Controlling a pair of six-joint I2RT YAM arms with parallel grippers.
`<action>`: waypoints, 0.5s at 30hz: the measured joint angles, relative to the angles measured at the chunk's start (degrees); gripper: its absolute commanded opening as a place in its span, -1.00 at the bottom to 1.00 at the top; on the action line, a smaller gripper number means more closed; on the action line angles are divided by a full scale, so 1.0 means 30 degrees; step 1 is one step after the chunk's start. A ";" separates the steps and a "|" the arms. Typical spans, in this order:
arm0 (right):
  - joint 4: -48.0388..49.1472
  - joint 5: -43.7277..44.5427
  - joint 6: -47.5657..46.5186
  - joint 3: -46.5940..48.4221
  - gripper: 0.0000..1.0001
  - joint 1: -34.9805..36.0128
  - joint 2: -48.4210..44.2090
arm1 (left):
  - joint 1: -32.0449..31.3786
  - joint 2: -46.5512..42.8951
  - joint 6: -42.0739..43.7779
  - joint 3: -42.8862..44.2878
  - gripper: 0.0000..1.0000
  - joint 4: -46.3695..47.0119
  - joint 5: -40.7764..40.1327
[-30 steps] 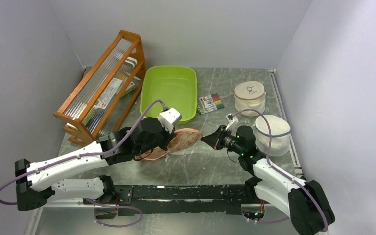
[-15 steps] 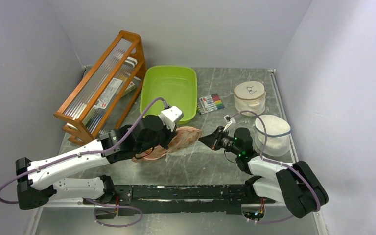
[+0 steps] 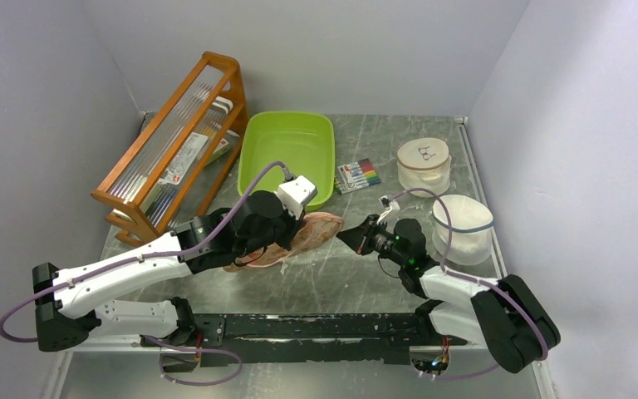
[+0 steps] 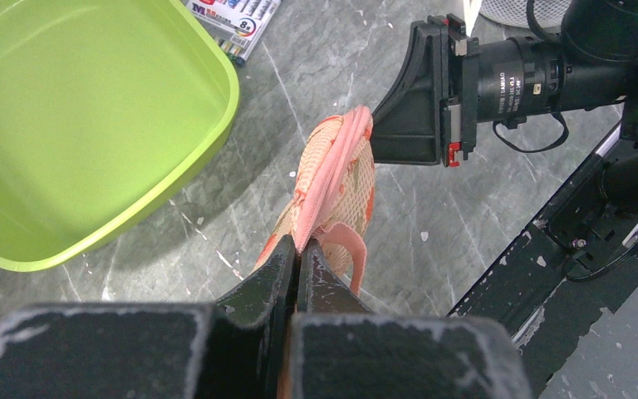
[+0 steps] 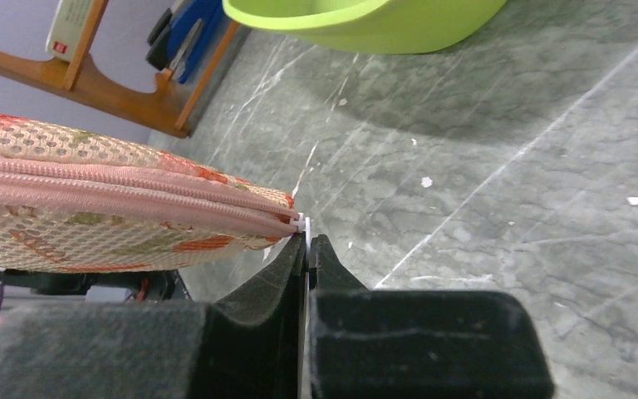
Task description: Unzip the laundry bag and remove the bra
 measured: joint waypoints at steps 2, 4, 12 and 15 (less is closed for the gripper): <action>-0.0663 0.0401 -0.0306 0.0022 -0.84 0.0000 -0.0670 | 0.0000 0.0051 0.0044 0.0036 -0.86 0.0044 0.0000; -0.1566 0.0685 -0.0583 0.0270 -0.69 0.0007 -0.1151 | 0.0000 0.0051 0.0109 0.0036 -0.86 0.0095 -0.0015; -0.9836 0.4612 -0.1217 0.2273 0.14 -0.0036 -0.5836 | -0.0313 0.1800 0.0707 0.1406 -0.86 0.0233 -0.1639; -1.3209 0.6870 -0.1282 0.3599 0.30 -0.0051 -0.9173 | -0.0743 0.2594 0.0991 0.1523 -0.87 0.0532 -0.2069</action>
